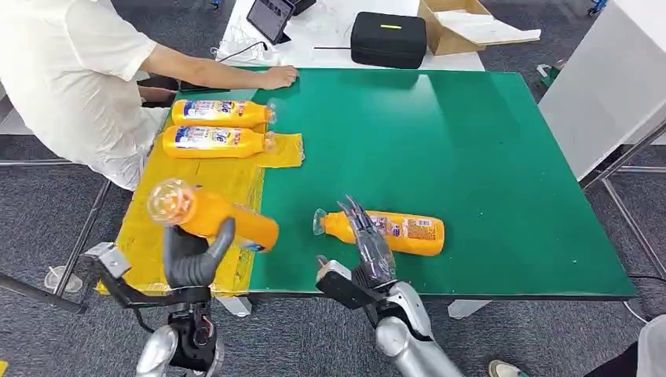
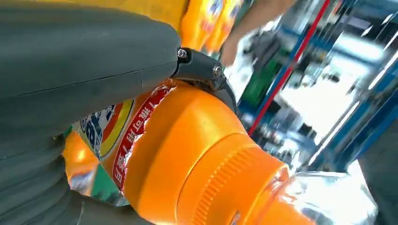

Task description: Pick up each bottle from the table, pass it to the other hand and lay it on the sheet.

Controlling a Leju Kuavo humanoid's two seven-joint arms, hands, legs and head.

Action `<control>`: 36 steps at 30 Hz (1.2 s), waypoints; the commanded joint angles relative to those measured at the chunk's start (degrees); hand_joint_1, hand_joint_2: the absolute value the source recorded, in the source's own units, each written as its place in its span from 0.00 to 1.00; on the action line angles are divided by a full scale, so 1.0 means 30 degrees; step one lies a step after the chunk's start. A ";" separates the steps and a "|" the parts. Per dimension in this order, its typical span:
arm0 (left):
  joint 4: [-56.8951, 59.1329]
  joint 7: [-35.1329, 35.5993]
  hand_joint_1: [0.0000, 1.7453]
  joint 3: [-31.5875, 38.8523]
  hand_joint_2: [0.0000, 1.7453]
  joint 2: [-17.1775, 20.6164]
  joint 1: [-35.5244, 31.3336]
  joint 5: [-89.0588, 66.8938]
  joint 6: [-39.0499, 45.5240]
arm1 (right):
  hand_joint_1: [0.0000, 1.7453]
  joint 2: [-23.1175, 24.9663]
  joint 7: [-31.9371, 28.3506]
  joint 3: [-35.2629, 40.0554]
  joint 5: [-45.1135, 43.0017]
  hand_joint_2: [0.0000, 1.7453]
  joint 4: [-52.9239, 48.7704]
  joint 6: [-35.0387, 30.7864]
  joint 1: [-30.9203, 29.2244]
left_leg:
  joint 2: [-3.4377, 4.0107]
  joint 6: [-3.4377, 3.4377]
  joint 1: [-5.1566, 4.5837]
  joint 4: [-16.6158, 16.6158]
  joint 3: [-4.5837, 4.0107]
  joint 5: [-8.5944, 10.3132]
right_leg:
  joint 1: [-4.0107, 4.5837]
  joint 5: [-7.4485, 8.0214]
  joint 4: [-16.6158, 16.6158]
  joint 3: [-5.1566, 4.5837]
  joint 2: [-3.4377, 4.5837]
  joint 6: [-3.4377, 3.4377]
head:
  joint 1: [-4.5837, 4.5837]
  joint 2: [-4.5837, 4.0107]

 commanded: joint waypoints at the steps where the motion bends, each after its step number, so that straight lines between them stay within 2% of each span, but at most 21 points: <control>1: -0.0762 -0.2212 1.00 0.0475 1.00 0.0298 0.0107 -0.5235 0.4254 | 0.00 -0.0323 -0.0630 -0.0765 0.0342 0.00 -0.1066 -0.0978 0.1159 | 0.0024 0.0017 -0.0010 -0.0014 0.0133 -0.0049 | 0.0005 -0.0048 -0.0006 0.0124 -0.0010 -0.0039 | 0.0000 0.0000; 2: -0.0798 -0.2494 1.00 0.0233 1.00 0.0559 0.0074 -0.7544 0.6006 | 0.00 -0.0383 -0.0893 -0.1006 0.0458 0.00 -0.1577 -0.1329 0.1486 | 0.0009 0.0013 0.0000 -0.0006 0.0094 -0.0039 | 0.0011 -0.0039 -0.0006 0.0094 -0.0019 -0.0029 | 0.0000 0.0000; 3: -0.0663 -0.2594 0.95 0.0097 1.00 0.0974 -0.0028 -1.0772 0.8638 | 0.00 -0.0440 -0.1389 -0.1304 0.0631 0.00 -0.2339 -0.1688 0.1809 | -0.0001 0.0019 -0.0011 -0.0004 0.0135 -0.0058 | 0.0005 -0.0065 0.0004 0.0135 -0.0038 -0.0038 | 0.0000 0.0000; 4: -0.0599 -0.2594 0.96 0.0336 1.00 0.1074 -0.0032 -1.1405 0.9409 | 0.00 -0.0474 -0.1608 -0.1483 0.0810 0.00 -0.3004 -0.1949 0.2064 | -0.0019 0.0015 -0.0008 -0.0012 0.0083 -0.0030 | 0.0003 -0.0043 -0.0004 0.0087 -0.0049 -0.0028 | 0.0007 0.0000; 6: -0.0367 -0.2222 1.00 0.0774 1.00 0.1369 -0.0178 -1.2760 0.9777 | 0.00 -0.0494 -0.1877 -0.1959 0.1022 0.00 -0.4653 -0.2292 0.2774 | -0.0016 0.0014 -0.0018 -0.0015 0.0105 -0.0037 | -0.0005 -0.0055 0.0003 0.0098 -0.0048 -0.0034 | 0.0000 0.0000; 9: 0.1603 -0.0641 0.95 0.2121 1.00 0.1032 -0.0585 -1.9246 0.9777 | 0.00 -0.0302 -0.2840 -0.2305 0.0694 0.00 -0.5895 -0.2890 0.3065 | -0.0020 0.0010 -0.0015 -0.0017 0.0080 -0.0021 | -0.0005 -0.0039 -0.0001 0.0075 -0.0045 -0.0030 | 0.0007 0.0000; 10: 0.2294 -0.0939 0.93 0.2750 1.00 0.0749 -0.0806 -2.0480 0.9777 | 0.00 -0.0259 -0.3121 -0.2256 0.0334 0.00 -0.6008 -0.2726 0.2978 | -0.0026 0.0014 -0.0016 -0.0018 0.0115 -0.0031 | -0.0003 -0.0054 -0.0002 0.0115 -0.0056 -0.0038 | 0.0007 0.0000; 16: 0.3077 -0.1470 0.92 0.3148 1.00 0.0538 -0.1087 -2.0808 0.9777 | 0.00 -0.0189 -0.3114 -0.2265 0.0336 0.00 -0.5976 -0.2762 0.2870 | -0.0002 0.0003 -0.0011 -0.0021 0.0097 -0.0022 | 0.0000 -0.0029 -0.0014 0.0081 -0.0028 -0.0036 | 0.0007 0.0000; 17: 0.4119 -0.0387 1.00 0.2965 1.00 0.0768 -0.1477 -2.2591 0.9777 | 0.00 -0.0192 -0.3494 -0.2177 0.0218 0.00 -0.5582 -0.2836 0.2689 | 0.0000 0.0002 -0.0008 -0.0021 0.0093 -0.0021 | 0.0002 -0.0025 -0.0016 0.0075 -0.0027 -0.0037 | 0.0007 0.0000; 18: 0.5049 0.0275 1.00 0.2167 1.00 0.1368 -0.1918 -2.2354 0.9736 | 0.00 -0.0193 -0.3515 -0.2193 0.0046 0.00 -0.5496 -0.2692 0.2661 | 0.0007 0.0011 -0.0011 -0.0024 0.0193 -0.0057 | 0.0009 -0.0064 -0.0012 0.0171 -0.0042 -0.0065 | 0.0007 0.0000; 19: 0.5687 0.0872 1.00 0.1790 1.00 0.1705 -0.2188 -2.2396 0.9606 | 0.00 -0.0191 -0.3531 -0.2216 -0.0031 0.00 -0.5443 -0.2606 0.2671 | -0.0010 0.0004 -0.0012 -0.0032 0.0091 -0.0005 | -0.0002 -0.0020 -0.0023 0.0074 -0.0036 -0.0033 | 0.0000 0.0000; 21: 0.8371 0.3204 1.00 0.0369 1.00 0.3020 -0.3421 -2.4636 0.8434 | 0.00 -0.0154 -0.3793 -0.2425 -0.0263 0.00 -0.5097 -0.2316 0.2683 | -0.0039 0.0006 -0.0019 -0.0061 0.0140 0.0003 | -0.0007 -0.0030 -0.0040 0.0128 -0.0071 -0.0040 | 0.0000 0.0000; 23: 0.9874 0.4013 1.00 -0.0231 1.00 0.3667 -0.4120 -2.5635 0.7580 | 0.00 -0.0092 -0.4040 -0.2578 -0.0607 0.00 -0.4864 -0.1965 0.2617 | -0.0030 0.0005 -0.0015 -0.0064 0.0146 0.0005 | -0.0003 -0.0023 -0.0045 0.0137 -0.0059 -0.0042 | 0.0000 0.0000; 25: 1.1391 0.4310 1.00 -0.0595 1.00 0.3876 -0.4904 -2.5458 0.6052 | 0.00 0.0072 -0.4379 -0.2775 -0.0998 0.00 -0.4575 -0.1623 0.2556 | -0.0012 0.0005 -0.0016 -0.0061 0.0143 0.0006 | -0.0005 -0.0017 -0.0039 0.0125 -0.0041 -0.0042 | -0.0007 0.0000; 33: 1.1287 0.4399 1.00 -0.0633 1.00 0.3876 -0.4958 -2.5438 0.5882 | 0.00 0.0151 -0.4377 -0.2777 -0.1000 0.00 -0.4485 -0.1622 0.2498 | 0.0009 -0.0001 -0.0003 -0.0021 0.0067 0.0000 | 0.0003 -0.0011 -0.0011 0.0047 -0.0011 -0.0025 | 0.0000 0.0000; 34: 1.1287 0.4399 1.00 -0.0633 1.00 0.3876 -0.4958 -2.5438 0.5882 | 0.00 0.0151 -0.4377 -0.2777 -0.1000 0.00 -0.4485 -0.1622 0.2498 | 0.0005 0.0004 -0.0001 -0.0024 0.0135 -0.0023 | 0.0011 -0.0037 -0.0013 0.0119 -0.0030 -0.0043 | 0.0007 0.0000; 36: 1.1456 0.4879 1.00 -0.0938 1.00 0.4035 -0.5165 -2.5983 0.5649 | 0.00 0.0203 -0.4460 -0.2784 -0.1077 0.00 -0.4452 -0.1511 0.2503 | 0.0014 -0.0001 0.0004 -0.0016 0.0063 -0.0005 | 0.0011 -0.0013 -0.0013 0.0054 -0.0011 -0.0031 | 0.0000 0.0000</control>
